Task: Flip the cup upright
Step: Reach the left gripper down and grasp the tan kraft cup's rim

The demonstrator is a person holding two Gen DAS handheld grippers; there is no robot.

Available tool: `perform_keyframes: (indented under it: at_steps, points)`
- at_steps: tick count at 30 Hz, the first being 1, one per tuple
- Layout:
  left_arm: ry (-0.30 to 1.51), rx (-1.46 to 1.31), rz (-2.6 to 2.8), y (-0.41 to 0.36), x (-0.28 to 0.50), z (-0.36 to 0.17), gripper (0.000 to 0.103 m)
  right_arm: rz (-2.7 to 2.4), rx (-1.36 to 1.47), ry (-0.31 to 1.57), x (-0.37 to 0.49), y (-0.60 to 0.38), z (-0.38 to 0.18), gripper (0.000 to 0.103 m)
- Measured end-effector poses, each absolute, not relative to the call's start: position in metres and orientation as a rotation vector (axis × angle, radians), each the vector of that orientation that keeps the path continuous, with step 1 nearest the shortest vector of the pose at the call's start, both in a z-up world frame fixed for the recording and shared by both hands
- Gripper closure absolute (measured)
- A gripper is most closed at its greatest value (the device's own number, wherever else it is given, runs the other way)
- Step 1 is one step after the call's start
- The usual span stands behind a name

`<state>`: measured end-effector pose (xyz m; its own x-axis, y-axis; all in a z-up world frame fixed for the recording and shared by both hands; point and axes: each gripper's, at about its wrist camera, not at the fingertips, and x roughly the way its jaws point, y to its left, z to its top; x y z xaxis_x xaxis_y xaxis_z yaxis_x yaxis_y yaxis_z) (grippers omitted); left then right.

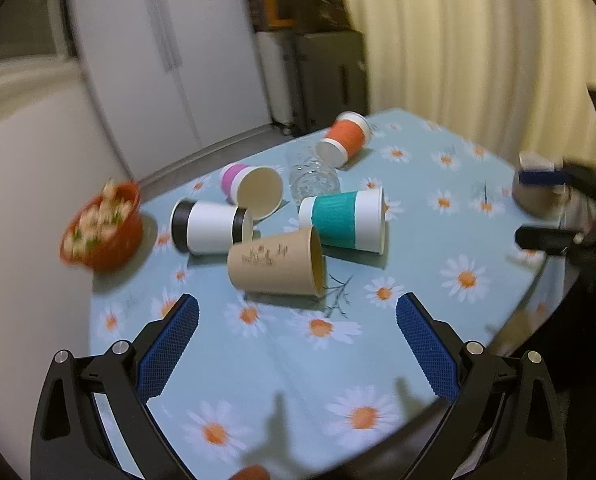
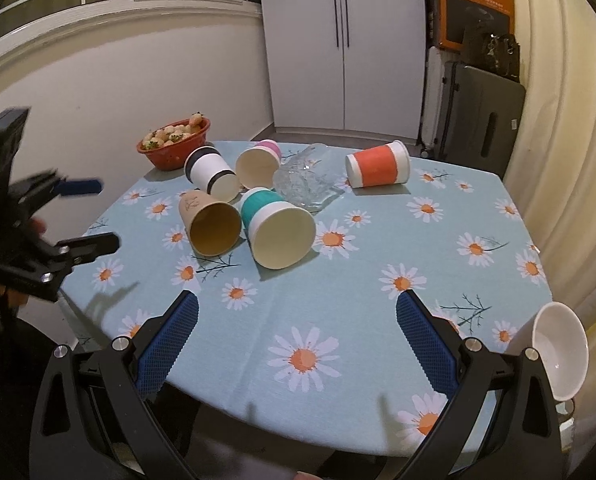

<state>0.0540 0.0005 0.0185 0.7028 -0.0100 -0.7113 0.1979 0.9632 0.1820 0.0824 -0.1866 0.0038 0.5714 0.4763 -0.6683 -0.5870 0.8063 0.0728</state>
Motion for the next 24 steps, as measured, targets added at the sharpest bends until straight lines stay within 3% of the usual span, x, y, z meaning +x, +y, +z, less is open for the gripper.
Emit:
perform_keyframes:
  at_steps: [9, 13, 24]
  points:
    - [0.847, 0.608, -0.399, -0.009, 0.105, 0.011, 0.007, 0.795, -0.013, 0.881, 0.107, -0.183, 0.012, 0.005]
    - [0.878, 0.718, -0.499, -0.008, 0.125, 0.004, 0.022, 0.840, 0.032, 0.930, 0.119, -0.181, 0.013, 0.009]
    - [0.969, 0.884, -0.714, 0.001, 0.162, -0.023, 0.029, 0.905, 0.122, 1.033, 0.145, -0.181, -0.008, 0.010]
